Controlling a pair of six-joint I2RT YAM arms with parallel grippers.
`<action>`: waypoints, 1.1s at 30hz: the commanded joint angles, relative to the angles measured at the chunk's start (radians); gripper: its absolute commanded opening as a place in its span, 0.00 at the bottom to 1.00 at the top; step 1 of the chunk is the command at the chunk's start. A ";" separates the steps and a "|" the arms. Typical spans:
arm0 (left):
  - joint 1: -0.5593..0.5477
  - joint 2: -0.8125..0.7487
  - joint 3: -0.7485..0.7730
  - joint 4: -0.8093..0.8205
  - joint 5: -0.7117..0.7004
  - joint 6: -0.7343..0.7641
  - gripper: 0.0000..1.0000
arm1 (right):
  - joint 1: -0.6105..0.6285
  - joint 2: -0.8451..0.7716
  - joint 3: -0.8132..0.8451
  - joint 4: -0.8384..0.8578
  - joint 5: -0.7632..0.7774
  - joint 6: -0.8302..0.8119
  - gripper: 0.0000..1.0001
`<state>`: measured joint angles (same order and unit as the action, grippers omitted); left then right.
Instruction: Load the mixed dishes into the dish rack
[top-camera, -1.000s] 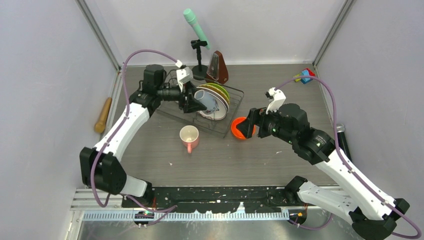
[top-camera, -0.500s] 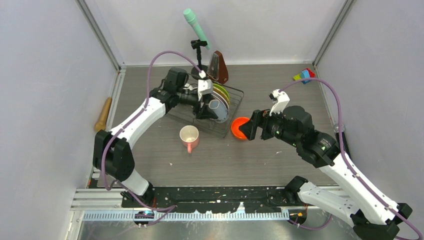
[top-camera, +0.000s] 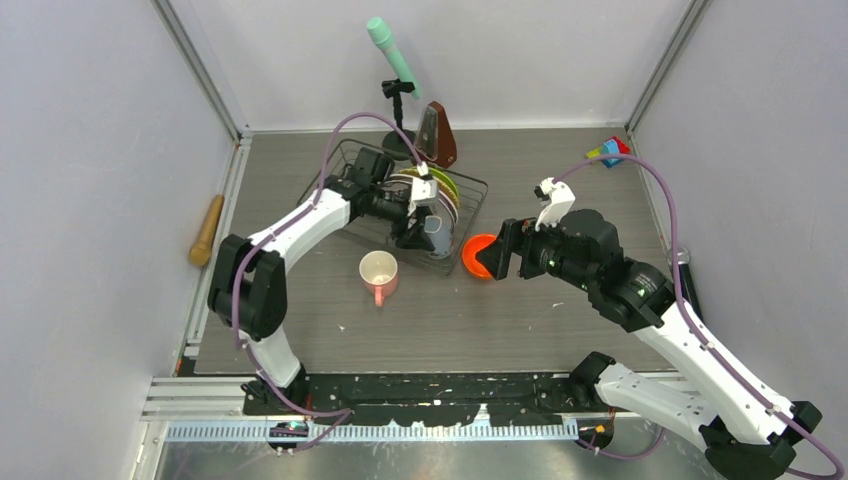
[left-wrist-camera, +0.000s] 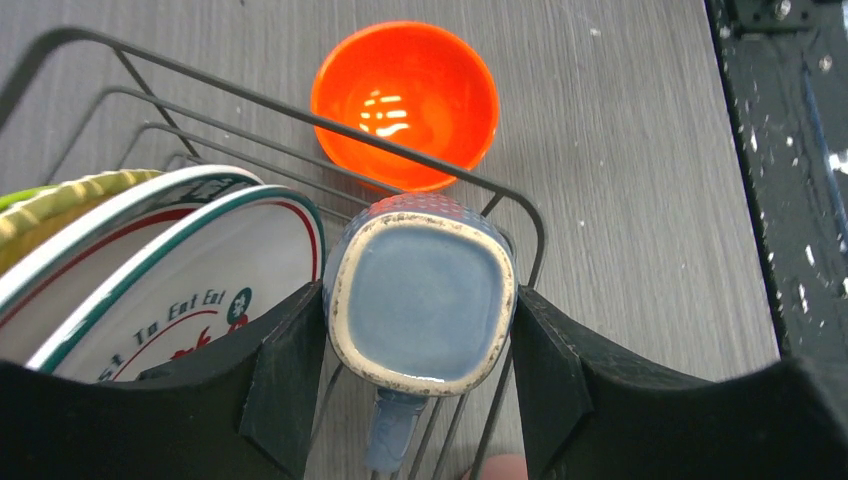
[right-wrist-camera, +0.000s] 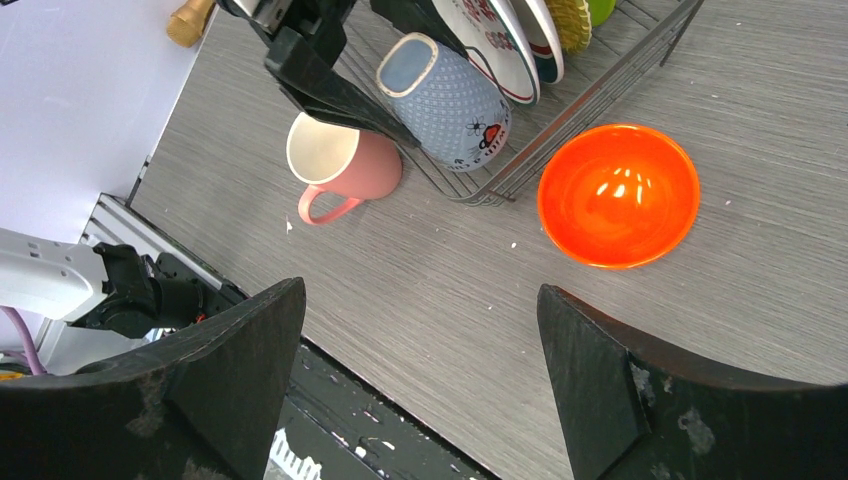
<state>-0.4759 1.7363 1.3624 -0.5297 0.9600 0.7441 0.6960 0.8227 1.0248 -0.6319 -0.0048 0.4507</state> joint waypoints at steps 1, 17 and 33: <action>0.004 0.026 0.076 -0.092 0.034 0.137 0.00 | -0.004 -0.003 0.012 0.018 0.002 0.004 0.92; -0.015 0.093 0.073 -0.082 0.003 0.233 0.00 | -0.005 0.002 -0.015 0.025 0.002 0.011 0.92; -0.027 0.108 0.078 -0.109 -0.056 0.265 0.62 | -0.004 -0.005 -0.059 0.017 0.059 0.041 0.95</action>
<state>-0.4961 1.8580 1.4097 -0.6075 0.9016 0.9806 0.6960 0.8249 0.9699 -0.6312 0.0219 0.4744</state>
